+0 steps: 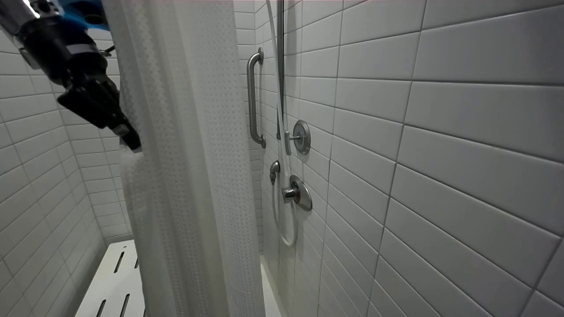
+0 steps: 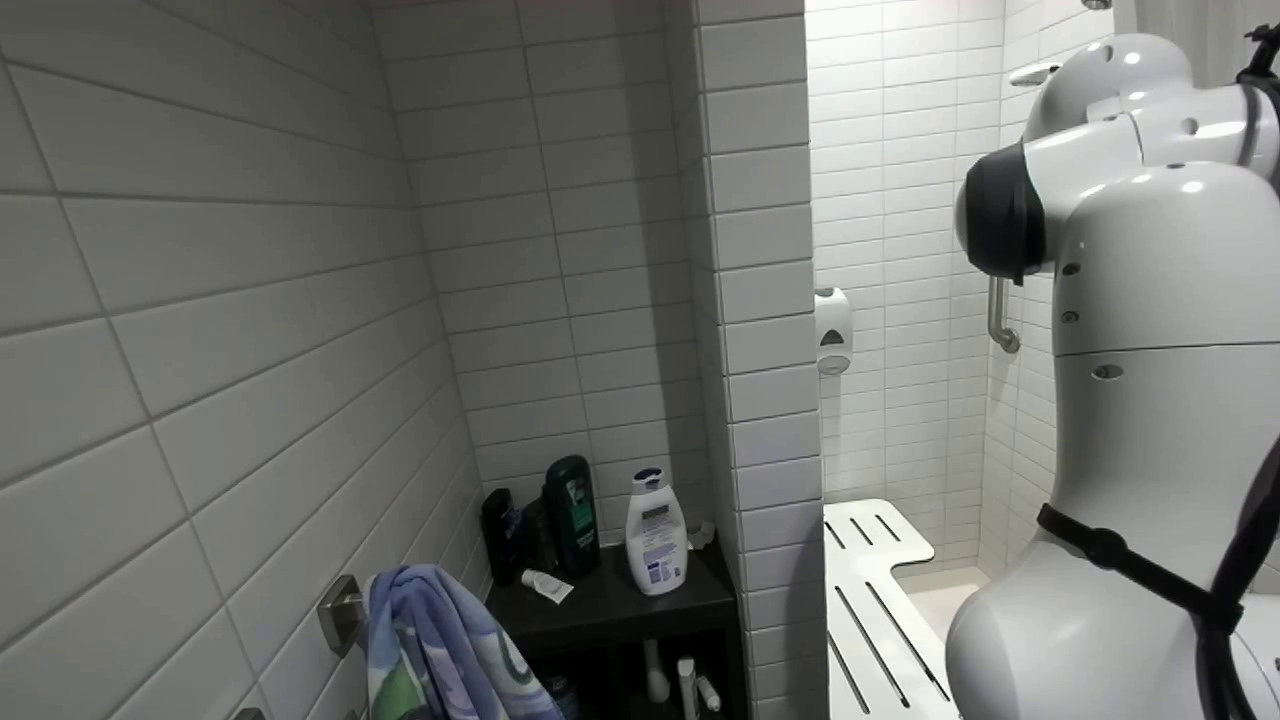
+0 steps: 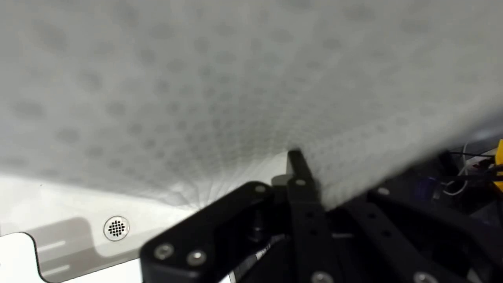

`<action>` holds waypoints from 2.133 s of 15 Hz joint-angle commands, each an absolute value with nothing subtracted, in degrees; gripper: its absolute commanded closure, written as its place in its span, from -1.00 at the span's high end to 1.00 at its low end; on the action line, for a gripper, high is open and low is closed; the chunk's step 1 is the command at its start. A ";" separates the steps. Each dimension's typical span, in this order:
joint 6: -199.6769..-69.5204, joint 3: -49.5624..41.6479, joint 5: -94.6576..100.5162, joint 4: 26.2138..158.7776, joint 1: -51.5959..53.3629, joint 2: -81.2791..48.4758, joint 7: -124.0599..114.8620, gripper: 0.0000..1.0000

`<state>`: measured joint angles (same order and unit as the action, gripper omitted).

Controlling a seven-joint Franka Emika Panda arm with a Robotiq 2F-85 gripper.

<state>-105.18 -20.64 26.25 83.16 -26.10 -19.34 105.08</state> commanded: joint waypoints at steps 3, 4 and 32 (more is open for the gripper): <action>-104.88 -20.23 26.29 82.69 -26.46 -19.54 105.13 -0.96; -104.88 -20.23 26.29 82.69 -26.46 -19.54 105.13 -0.96; -97.98 -20.21 24.82 63.88 -31.05 -32.88 103.23 -0.99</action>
<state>-100.55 -20.61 26.31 69.11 -29.53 -29.28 103.91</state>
